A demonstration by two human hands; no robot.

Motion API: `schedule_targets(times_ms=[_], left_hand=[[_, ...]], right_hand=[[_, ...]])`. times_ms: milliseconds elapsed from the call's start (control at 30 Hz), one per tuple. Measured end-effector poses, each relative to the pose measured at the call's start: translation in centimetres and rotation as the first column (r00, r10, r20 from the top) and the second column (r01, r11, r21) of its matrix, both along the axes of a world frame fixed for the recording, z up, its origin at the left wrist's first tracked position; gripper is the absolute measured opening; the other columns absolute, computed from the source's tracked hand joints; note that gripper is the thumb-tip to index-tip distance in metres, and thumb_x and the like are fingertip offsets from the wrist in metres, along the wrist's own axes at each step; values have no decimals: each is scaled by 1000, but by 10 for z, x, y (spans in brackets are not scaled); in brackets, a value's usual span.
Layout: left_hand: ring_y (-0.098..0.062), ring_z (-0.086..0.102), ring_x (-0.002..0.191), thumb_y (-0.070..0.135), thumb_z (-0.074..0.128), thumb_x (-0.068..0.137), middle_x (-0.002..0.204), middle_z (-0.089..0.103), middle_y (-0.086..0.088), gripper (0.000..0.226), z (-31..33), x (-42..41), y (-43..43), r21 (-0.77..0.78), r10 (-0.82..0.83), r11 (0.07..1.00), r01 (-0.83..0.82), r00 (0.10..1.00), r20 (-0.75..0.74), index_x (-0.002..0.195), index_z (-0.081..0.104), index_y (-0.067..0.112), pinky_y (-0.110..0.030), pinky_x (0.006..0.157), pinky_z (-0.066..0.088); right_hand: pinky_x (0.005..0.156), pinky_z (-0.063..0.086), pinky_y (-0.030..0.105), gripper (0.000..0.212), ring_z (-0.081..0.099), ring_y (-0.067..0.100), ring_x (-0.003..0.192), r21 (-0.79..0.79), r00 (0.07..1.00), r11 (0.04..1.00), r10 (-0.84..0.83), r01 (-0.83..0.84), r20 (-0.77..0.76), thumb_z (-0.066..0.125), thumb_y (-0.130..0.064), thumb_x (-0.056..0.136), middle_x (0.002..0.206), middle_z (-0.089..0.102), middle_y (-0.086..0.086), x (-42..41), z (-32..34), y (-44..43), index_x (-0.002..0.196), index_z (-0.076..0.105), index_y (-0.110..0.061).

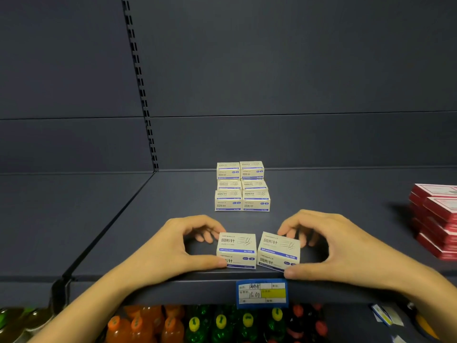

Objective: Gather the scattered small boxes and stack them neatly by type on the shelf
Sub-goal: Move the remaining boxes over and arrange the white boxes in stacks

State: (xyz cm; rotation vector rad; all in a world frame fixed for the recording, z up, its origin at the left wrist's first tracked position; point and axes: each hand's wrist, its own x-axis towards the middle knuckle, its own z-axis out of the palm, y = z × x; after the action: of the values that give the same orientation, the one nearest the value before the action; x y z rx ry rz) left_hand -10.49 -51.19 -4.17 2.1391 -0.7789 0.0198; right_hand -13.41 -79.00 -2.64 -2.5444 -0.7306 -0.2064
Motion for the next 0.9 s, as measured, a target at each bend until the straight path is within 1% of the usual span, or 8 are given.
schedule_targets(times_ms=[133,267,400,500,600,700,833,900], left_hand=[[-9,60,90,42,76,62,95,68,11,40,-2,1,1,-15,8,1000,-8,1000,10,99,66,30,-22,81,49],[-12,60,87,43,75,61,94,68,1,40,-1,5,6,-28,49,998,-48,999,19,97,67,29,-20,78,48],[-14,60,84,35,77,60,93,69,-2,38,9,9,12,-96,96,991,-93,995,27,96,68,27,-22,77,49],[-13,59,78,24,78,62,88,69,-1,36,20,21,11,-179,162,972,-153,986,37,97,69,20,-24,76,49],[-10,54,74,12,78,67,83,66,2,33,28,43,3,-223,206,955,-194,978,29,99,68,15,-18,71,47],[-10,53,74,14,78,70,88,66,2,34,30,67,-6,-203,242,951,-232,970,25,102,66,14,-21,72,45],[-9,54,70,16,78,71,90,66,7,34,29,96,-16,-173,267,949,-263,964,2,101,63,13,-19,71,46],[-10,54,70,14,78,71,92,65,6,36,25,105,-19,-175,265,947,-269,963,-43,103,60,12,-22,72,47]], right_hand=[[69,49,20,37,59,9,82,94,999,996,6,-2,-42,72,-56,62,94,65,-19,4,-8,-3,92,60,-38],[68,48,16,33,61,9,81,159,997,987,2,10,-78,76,-49,63,92,68,-17,10,-11,-8,91,63,-36],[70,51,20,29,63,7,79,215,992,976,6,21,-124,80,-39,64,89,69,-16,18,-10,-12,90,66,-35],[73,54,22,30,65,7,76,287,989,958,12,31,-148,81,-33,65,90,71,-9,28,-4,-13,92,69,-30],[70,54,18,31,65,8,72,375,989,926,20,38,-148,81,-26,65,87,72,-4,44,5,-10,94,69,-26],[69,53,15,31,61,4,69,431,993,899,-35,81,-114,81,-24,65,84,72,-1,68,13,-3,93,68,-23],[69,50,10,30,62,-4,64,386,988,910,-129,150,-81,80,-27,68,85,70,-11,103,17,5,95,66,-24],[67,49,8,35,63,-3,66,351,985,920,-154,173,-80,80,-26,69,89,69,-9,117,13,7,100,66,-20]])
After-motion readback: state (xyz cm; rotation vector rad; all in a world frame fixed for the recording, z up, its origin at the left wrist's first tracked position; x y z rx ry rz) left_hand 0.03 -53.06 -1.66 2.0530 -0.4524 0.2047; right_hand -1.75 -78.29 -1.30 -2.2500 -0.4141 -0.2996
